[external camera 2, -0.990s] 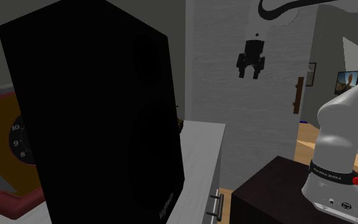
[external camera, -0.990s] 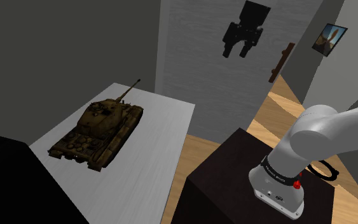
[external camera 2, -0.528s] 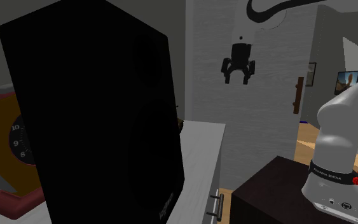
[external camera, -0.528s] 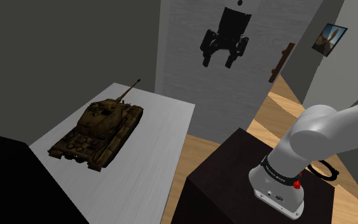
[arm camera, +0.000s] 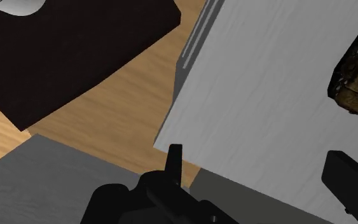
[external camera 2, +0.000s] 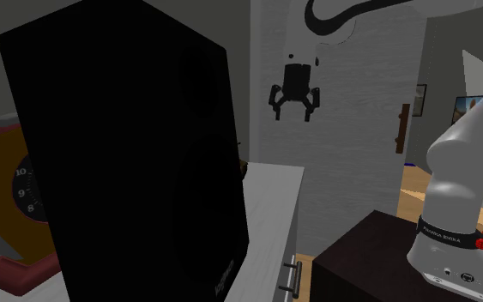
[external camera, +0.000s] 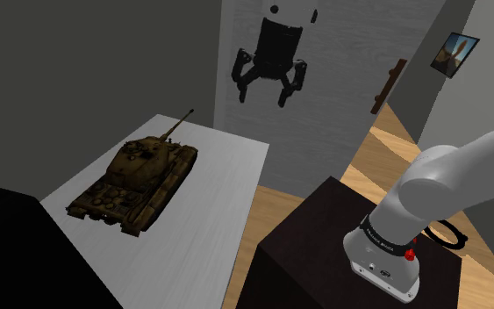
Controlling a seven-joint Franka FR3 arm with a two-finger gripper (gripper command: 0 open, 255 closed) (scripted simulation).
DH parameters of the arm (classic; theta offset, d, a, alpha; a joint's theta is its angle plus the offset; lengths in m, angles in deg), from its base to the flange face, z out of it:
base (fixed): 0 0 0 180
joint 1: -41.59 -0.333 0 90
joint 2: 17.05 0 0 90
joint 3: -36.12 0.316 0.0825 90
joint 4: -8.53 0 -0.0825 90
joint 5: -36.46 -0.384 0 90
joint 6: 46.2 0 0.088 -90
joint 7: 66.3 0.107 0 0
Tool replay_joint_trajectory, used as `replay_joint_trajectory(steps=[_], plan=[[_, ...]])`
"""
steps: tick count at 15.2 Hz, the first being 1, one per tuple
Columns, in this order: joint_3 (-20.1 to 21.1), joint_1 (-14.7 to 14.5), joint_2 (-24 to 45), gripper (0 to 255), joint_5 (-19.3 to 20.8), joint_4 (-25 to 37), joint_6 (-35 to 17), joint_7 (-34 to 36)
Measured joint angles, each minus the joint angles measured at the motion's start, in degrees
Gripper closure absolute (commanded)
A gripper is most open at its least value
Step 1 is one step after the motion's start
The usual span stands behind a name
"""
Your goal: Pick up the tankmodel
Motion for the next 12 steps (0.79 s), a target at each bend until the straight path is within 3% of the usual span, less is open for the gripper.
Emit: replay_joint_trajectory(steps=[6, 12], plan=[[9.44, 2.61, 11.72, 0, 1.91, 8.1, -3.7, 16.41], [17.36, 3.57, 27.8, 0, 10.7, 20.14, -5.0, 34.94]])
